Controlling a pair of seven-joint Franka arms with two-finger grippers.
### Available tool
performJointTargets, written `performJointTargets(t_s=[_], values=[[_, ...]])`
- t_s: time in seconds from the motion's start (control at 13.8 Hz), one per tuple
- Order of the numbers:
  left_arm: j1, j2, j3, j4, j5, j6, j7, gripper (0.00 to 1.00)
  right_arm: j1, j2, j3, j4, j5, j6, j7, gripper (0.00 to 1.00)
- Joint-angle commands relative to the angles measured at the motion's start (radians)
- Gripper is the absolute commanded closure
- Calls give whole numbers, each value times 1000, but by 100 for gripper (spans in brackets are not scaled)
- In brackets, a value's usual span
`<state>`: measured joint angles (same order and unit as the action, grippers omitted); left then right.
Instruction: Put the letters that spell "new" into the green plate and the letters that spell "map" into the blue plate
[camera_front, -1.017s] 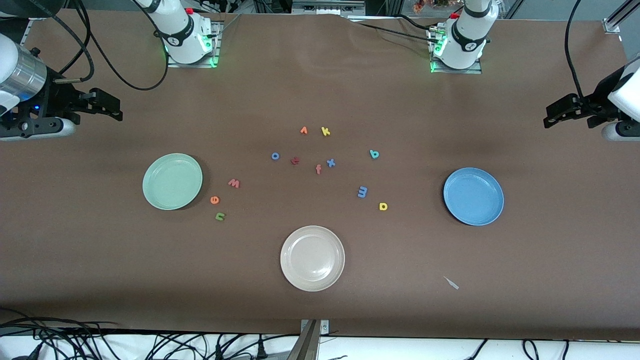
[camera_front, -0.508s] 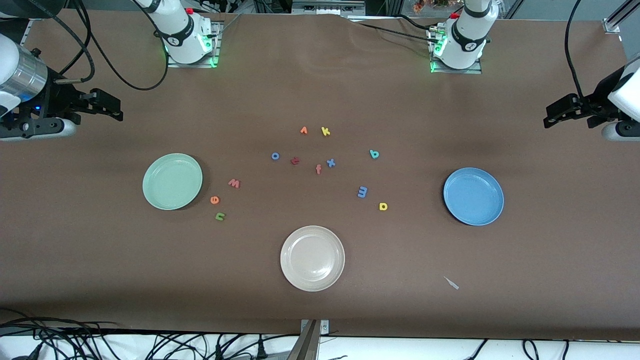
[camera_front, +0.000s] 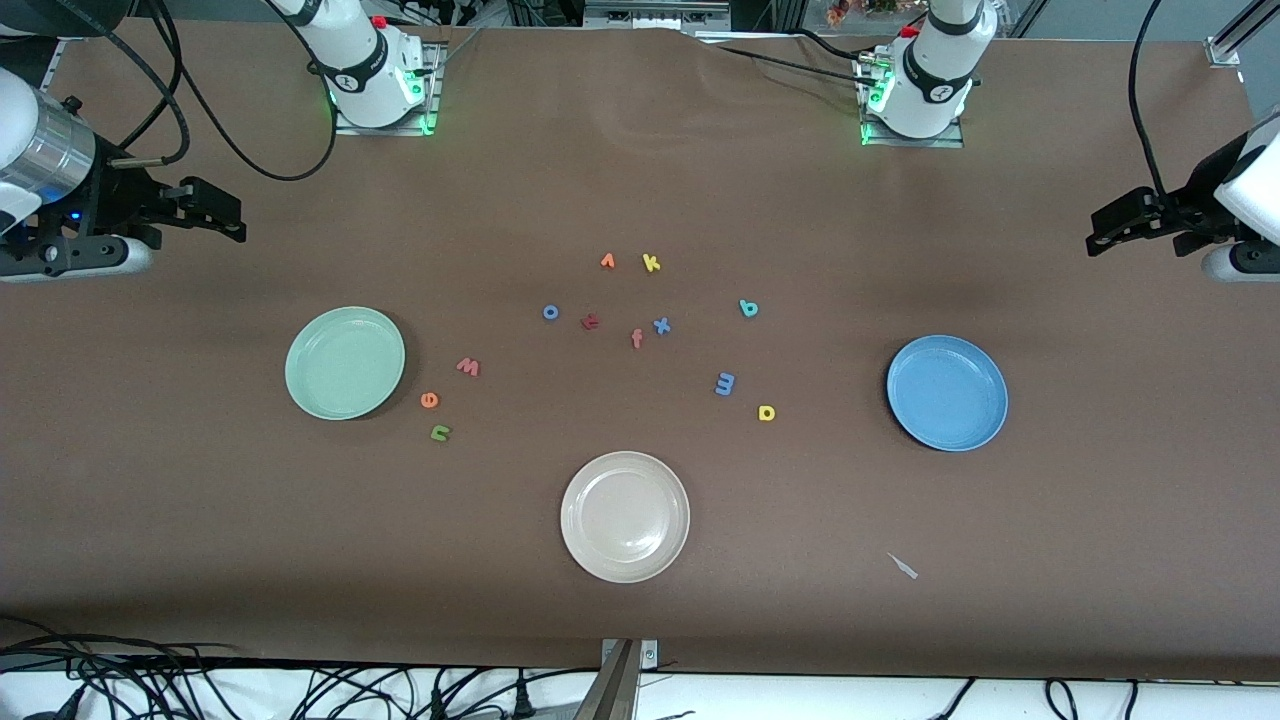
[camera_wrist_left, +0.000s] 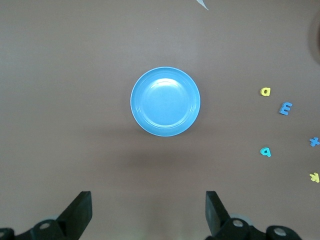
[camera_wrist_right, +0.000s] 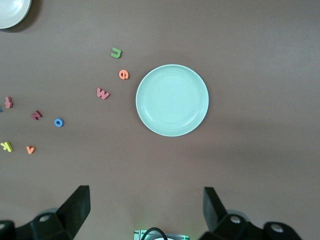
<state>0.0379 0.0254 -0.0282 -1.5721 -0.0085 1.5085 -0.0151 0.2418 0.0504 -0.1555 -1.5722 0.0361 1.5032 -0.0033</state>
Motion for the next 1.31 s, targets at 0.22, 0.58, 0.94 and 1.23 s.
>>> performJointTargets(t_s=[0.22, 0.58, 0.94, 1.23], values=[[-4, 5, -1, 17, 2, -14, -5, 0, 5, -7, 20, -20, -12, 25, 48, 0], [-16, 44, -4, 20, 15, 42, -9, 0, 5, 2, 24, -20, 4, 43, 49, 0], [-29, 79, -3, 20, 13, 61, -8, 0, 7, 34, 27, -19, 31, 88, 65, 0], [-27, 174, -1, 20, 19, 211, -9, 0, 28, 88, 28, -19, 36, 121, 69, 0]])
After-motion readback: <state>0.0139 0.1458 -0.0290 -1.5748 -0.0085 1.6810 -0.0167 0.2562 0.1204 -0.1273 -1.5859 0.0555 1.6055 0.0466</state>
